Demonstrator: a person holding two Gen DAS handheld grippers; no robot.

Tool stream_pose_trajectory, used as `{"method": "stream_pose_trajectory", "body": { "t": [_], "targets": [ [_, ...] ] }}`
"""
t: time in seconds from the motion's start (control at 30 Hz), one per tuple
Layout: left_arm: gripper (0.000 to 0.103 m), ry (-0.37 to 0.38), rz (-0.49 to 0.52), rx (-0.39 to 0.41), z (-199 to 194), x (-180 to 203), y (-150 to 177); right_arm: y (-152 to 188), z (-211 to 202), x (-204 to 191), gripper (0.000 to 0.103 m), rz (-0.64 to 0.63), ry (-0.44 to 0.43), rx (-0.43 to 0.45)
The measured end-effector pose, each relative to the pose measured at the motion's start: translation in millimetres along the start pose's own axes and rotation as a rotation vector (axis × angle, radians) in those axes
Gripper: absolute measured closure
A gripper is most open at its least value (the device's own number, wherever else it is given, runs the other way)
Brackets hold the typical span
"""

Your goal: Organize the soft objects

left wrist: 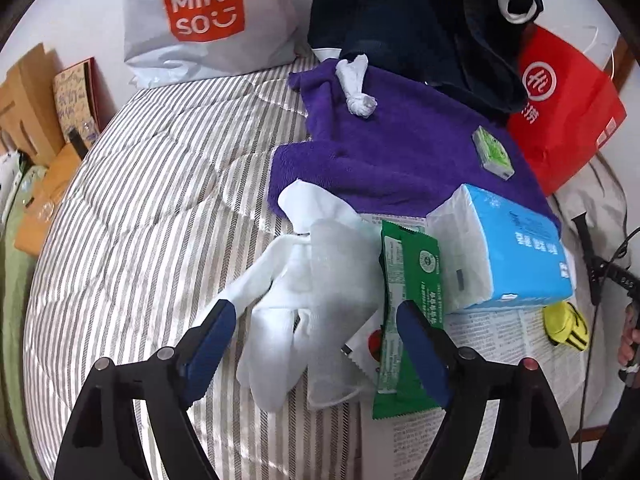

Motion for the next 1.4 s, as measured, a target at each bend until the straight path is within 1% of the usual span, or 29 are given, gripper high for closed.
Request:
{"method": "stream_pose_trajectory", "body": {
  "t": [0.17,0.23,0.27,0.3,0.37,0.47,0.6,0.67,0.73,0.8,0.9,0.97,1.0,1.03,1.07,1.17,1.4],
  "targets": [
    [0.021,-0.046,-0.012,-0.011,9,-6,-12,5,2,-17,0.1,-0.016,-0.02,-0.006],
    [0.021,-0.026,-0.017,0.004,3,-4,-13,7,2,-21,0.1,-0.015,-0.026,-0.005],
    [0.021,0.007,0.002,0.015,-3,3,-11,9,1,-23,0.1,-0.017,-0.029,-0.007],
    [0.021,0.02,0.022,0.022,-6,9,-10,10,1,-24,0.1,-0.02,-0.033,-0.01],
    [0.021,0.007,0.072,0.039,-12,25,-6,12,2,-27,0.1,-0.024,-0.037,-0.011],
    [0.021,0.011,0.146,0.035,-10,47,1,16,4,-32,0.1,-0.034,-0.043,-0.016],
    [0.021,-0.035,0.221,0.012,5,67,6,19,5,-31,0.1,-0.036,-0.041,-0.022],
    [0.022,-0.064,0.222,-0.003,15,68,6,21,5,-28,0.1,-0.032,-0.04,-0.025],
    [0.023,-0.075,0.213,-0.015,22,68,6,24,6,-23,0.1,-0.022,-0.04,-0.03],
    [0.027,-0.105,0.215,-0.025,29,67,4,26,6,-20,0.1,-0.017,-0.041,-0.034],
    [0.034,-0.128,0.236,-0.032,34,70,7,29,8,-14,0.1,-0.007,-0.039,-0.038],
    [0.049,-0.157,0.244,-0.026,34,70,8,30,10,-12,0.1,0.0,-0.033,-0.041],
    [0.05,-0.163,0.233,-0.019,33,68,7,30,11,-10,0.1,0.002,-0.032,-0.044],
    [0.057,-0.138,0.212,-0.017,31,65,6,30,11,-9,0.1,0.003,-0.034,-0.047],
    [0.062,-0.091,0.189,-0.017,27,62,5,31,11,-9,0.1,0.005,-0.036,-0.046],
    [0.064,-0.048,0.164,-0.006,17,57,3,31,10,-11,0.1,-0.003,-0.039,-0.044],
    [0.064,-0.001,0.134,0.02,-2,49,3,30,7,-19,0.1,-0.018,-0.053,-0.035]
  ]
}}
Point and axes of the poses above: each gripper's, at about its wrist camera, not at the fingertips, and z roughly the way its jaws point, x to its right, y to its underside, the point moved 8 cm from there along z, roughly the way its jaws point, and after that the axes turned 13 degrees about -x, right-handed, at the moved point
